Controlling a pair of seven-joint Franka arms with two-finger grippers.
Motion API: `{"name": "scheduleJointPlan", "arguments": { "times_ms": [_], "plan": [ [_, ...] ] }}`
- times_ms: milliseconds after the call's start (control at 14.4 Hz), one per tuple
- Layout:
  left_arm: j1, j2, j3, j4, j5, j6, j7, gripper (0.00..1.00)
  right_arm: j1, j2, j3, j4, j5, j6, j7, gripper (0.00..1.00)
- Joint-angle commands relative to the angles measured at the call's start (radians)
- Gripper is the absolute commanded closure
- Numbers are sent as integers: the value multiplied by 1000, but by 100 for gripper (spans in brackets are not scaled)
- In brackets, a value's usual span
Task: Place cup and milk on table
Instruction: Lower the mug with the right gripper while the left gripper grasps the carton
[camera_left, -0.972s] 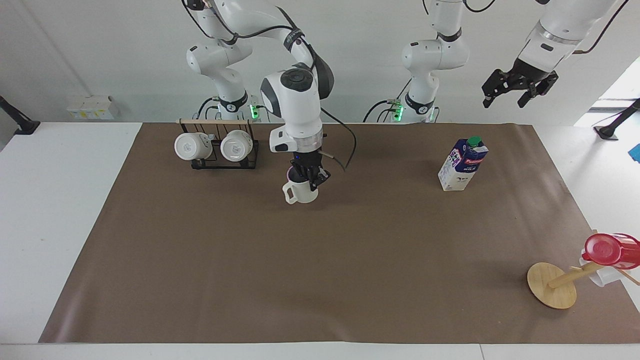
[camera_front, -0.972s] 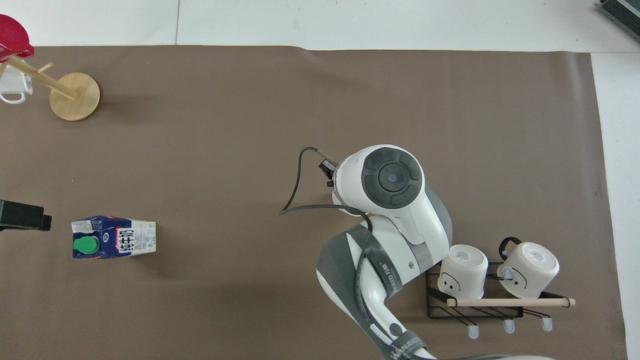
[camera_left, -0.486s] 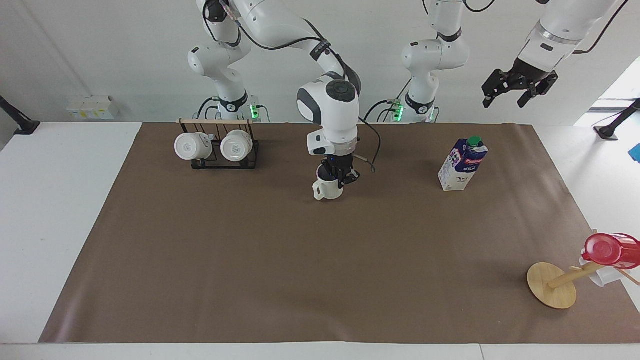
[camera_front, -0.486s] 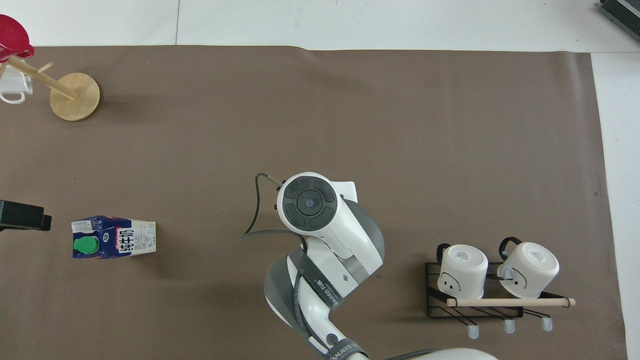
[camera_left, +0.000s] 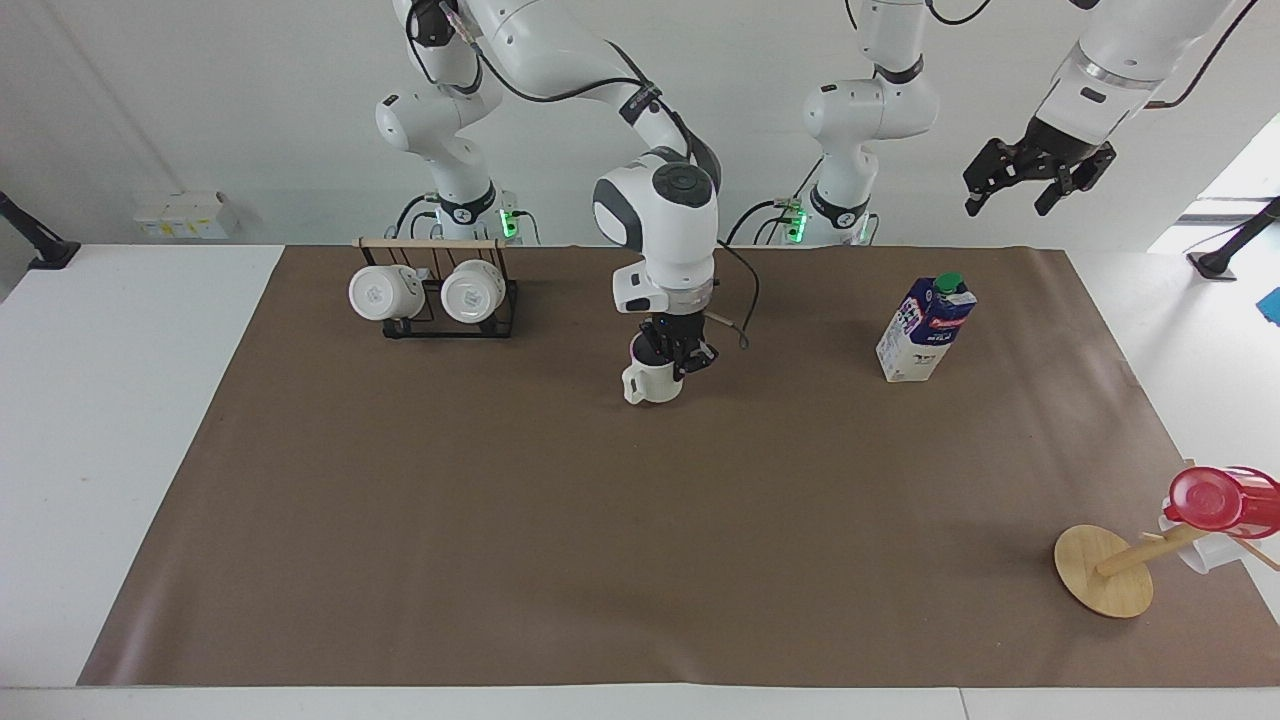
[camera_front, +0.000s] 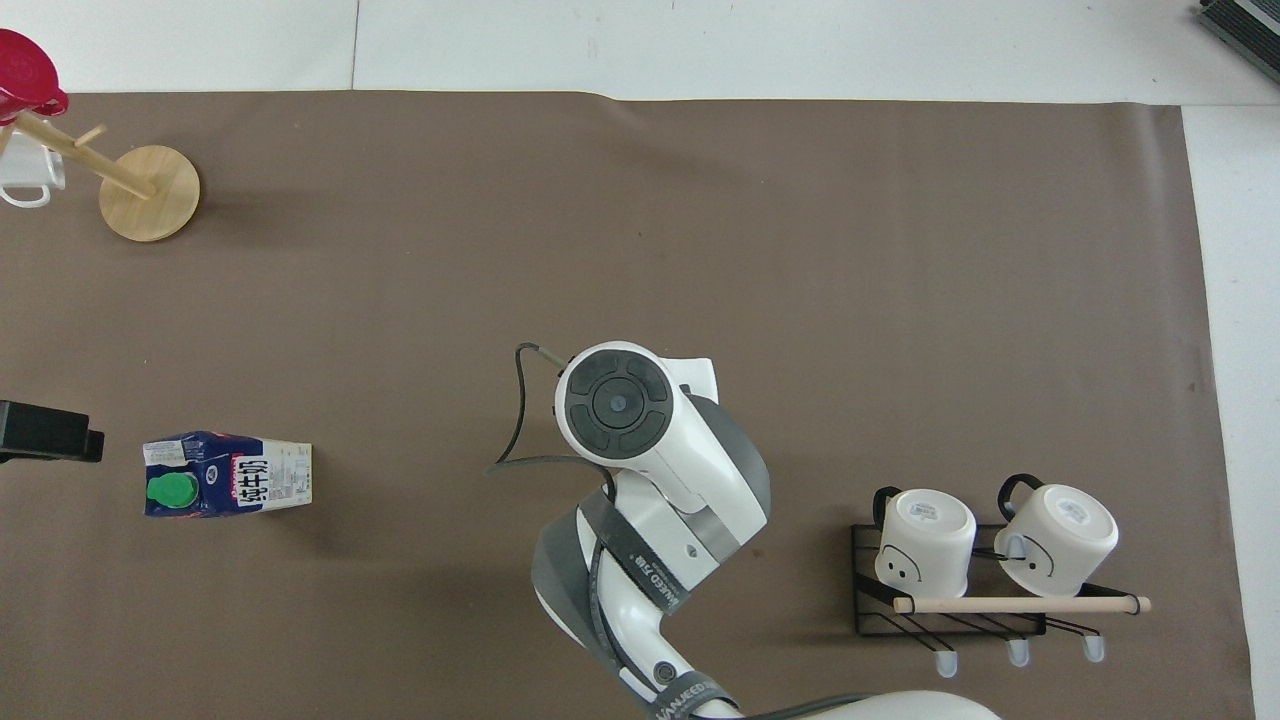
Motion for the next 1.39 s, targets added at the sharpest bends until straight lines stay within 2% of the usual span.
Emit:
{"name": "scheduleJointPlan", "arguments": {
  "times_ms": [0, 347, 486, 694, 903, 972, 1042, 1111, 1319],
  "plan": [
    [2, -27, -5, -41, 4, 12, 15, 0, 6, 19, 1, 9, -30, -6, 23, 100],
    [5, -35, -5, -101, 4, 55, 16, 0, -6, 18, 1, -16, -33, -1, -23, 100],
    [8, -74, -5, -185, 4, 122, 18, 0, -8, 18, 1, -17, -29, 0, -26, 100],
    [8, -171, -5, -367, 4, 251, 30, 0, -8, 15, 1, -43, -26, 34, -41, 100],
    [8, -199, -5, -446, 4, 299, 34, 0, -9, 12, 1, -45, -26, 22, -84, 100],
    [5, -204, -5, -464, 6, 320, 34, 0, -9, 12, -1, -45, -26, 12, -98, 88],
    [2, -210, -5, -475, 4, 333, 34, 0, -9, 12, -1, -43, -26, 8, -112, 41],
    [1, -210, -5, -486, 4, 340, 34, 0, -9, 12, -1, -40, -27, 5, -113, 0],
    [10, -217, -5, -530, 6, 399, 97, 0, -8, -2, -2, -19, -32, 0, -124, 0]
  ]
}}
